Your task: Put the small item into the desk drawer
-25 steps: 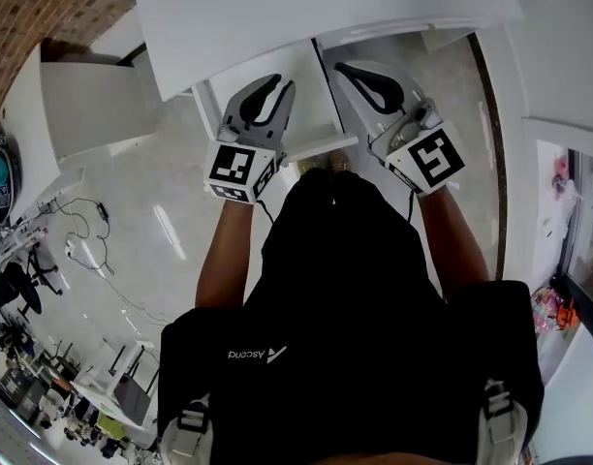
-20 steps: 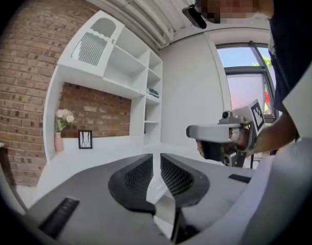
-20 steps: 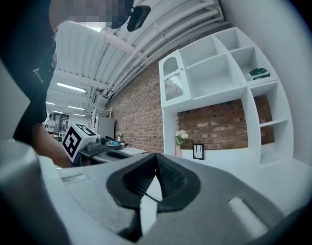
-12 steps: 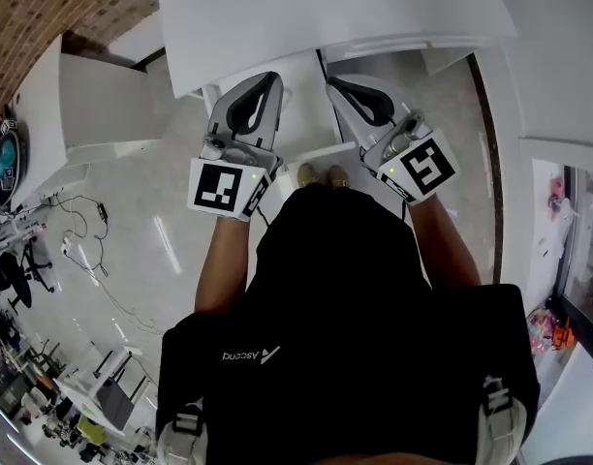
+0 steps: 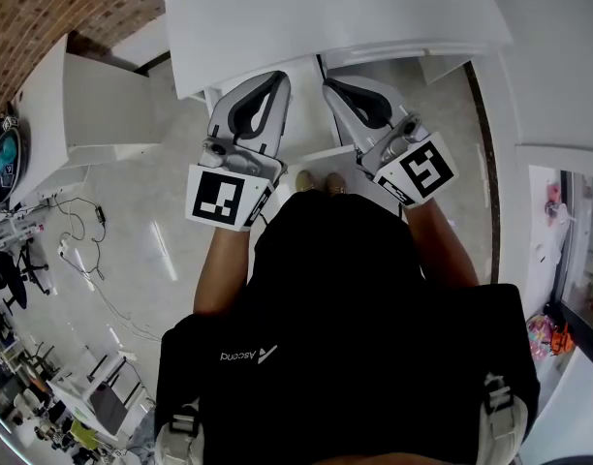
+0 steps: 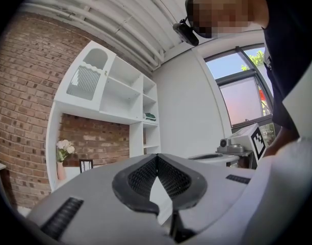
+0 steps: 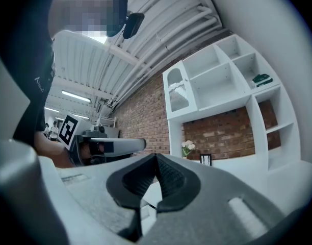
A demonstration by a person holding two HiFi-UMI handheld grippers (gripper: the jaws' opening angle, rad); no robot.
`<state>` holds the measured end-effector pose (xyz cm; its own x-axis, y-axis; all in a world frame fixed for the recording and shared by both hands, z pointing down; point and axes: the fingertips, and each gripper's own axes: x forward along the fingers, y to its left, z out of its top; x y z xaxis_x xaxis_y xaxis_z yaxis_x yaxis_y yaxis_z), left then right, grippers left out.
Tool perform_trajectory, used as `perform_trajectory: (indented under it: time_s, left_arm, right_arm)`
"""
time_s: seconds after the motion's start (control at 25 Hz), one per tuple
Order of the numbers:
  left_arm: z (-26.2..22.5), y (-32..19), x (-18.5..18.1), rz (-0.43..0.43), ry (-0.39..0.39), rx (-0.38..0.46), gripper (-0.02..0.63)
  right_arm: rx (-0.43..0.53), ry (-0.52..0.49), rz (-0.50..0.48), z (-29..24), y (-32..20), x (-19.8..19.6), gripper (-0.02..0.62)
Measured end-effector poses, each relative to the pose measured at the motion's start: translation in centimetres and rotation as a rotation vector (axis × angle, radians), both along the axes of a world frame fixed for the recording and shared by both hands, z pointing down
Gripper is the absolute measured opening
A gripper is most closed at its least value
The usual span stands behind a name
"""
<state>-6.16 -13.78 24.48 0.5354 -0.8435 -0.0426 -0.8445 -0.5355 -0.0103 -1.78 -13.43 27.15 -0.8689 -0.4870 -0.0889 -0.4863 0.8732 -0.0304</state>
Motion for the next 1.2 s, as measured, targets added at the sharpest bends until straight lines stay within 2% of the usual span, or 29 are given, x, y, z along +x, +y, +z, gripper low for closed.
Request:
perform_trajectory:
  time_s: [0.36,1.2]
  left_arm:
    - [-0.1,0.3,-0.2,-0.008,-0.012,-0.011,-0.002]
    - [0.5,-0.4,-0.1,-0.014,-0.029,-0.023,-0.002]
  right_arm:
    - [0.031,0.000,-0.003,-1.0,0.0,-0.4,0.000]
    - [0.027,-0.003,-0.007,-0.8,-0.8,-0.3,0.000]
